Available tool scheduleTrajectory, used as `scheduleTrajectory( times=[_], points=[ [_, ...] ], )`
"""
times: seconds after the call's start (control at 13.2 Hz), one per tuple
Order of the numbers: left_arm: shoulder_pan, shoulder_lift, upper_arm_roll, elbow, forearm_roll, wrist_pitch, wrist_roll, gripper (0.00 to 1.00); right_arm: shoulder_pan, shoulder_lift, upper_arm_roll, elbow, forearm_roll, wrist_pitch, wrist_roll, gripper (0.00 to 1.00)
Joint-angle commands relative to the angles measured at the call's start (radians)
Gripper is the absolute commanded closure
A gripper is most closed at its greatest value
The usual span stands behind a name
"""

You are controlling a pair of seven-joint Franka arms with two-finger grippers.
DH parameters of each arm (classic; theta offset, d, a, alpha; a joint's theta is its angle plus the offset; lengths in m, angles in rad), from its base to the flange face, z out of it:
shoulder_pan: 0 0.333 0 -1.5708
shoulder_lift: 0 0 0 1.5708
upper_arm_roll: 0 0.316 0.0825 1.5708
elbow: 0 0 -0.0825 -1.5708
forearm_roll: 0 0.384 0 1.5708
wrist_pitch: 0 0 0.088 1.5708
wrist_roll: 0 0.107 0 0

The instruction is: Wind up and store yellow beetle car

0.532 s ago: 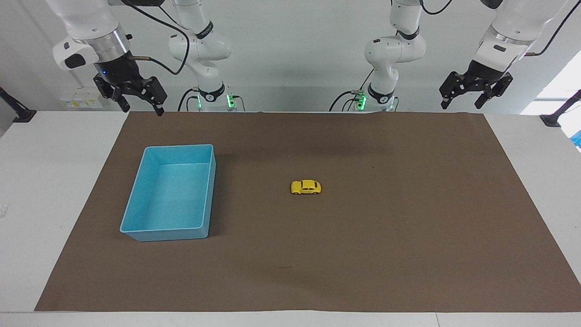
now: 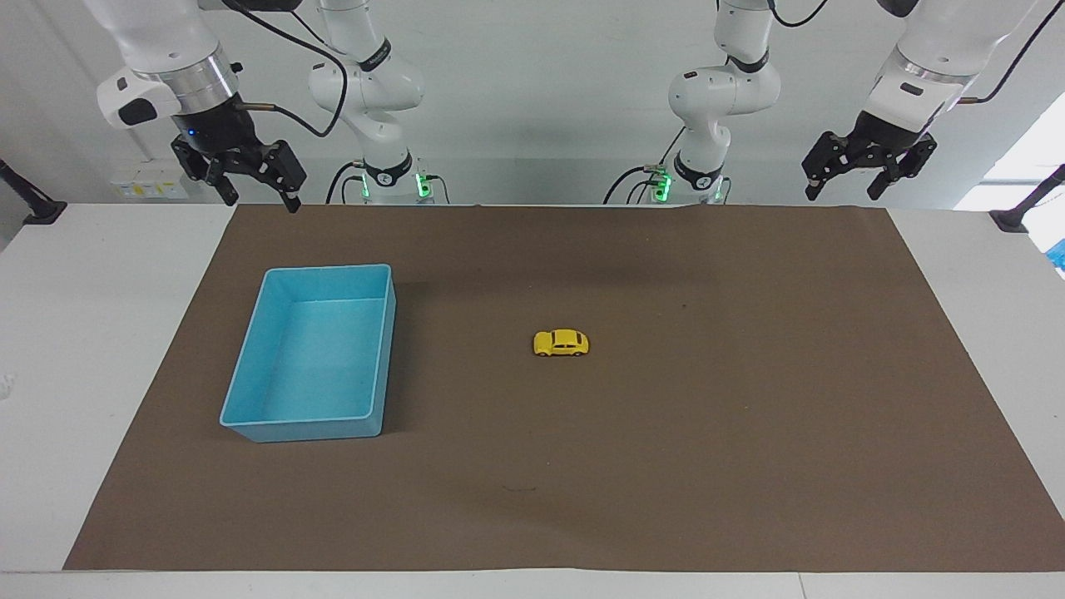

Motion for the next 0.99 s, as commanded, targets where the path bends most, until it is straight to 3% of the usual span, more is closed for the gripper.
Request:
scheduleTrajectory(
  times=[0.0, 0.53, 0.68, 0.91],
  points=[
    [0.002, -0.022, 0.001, -0.030, 0.006, 0.023, -0.017, 0.00, 0.001, -0.011, -0.002, -0.012, 0.012, -0.001, 0.014, 0.00],
    [-0.003, -0.009, -0.002, -0.039, 0.006, 0.024, -0.038, 0.00, 0.001, -0.011, -0.002, -0.012, 0.012, -0.001, 0.014, 0.00],
    [-0.015, 0.000, -0.004, -0.044, 0.006, 0.038, -0.121, 0.00, 0.001, -0.011, -0.002, -0.012, 0.012, -0.001, 0.014, 0.00],
    [-0.023, 0.007, -0.004, -0.059, -0.014, 0.047, -0.393, 0.00, 0.001, -0.011, -0.002, -0.012, 0.012, -0.001, 0.014, 0.00]
  ],
)
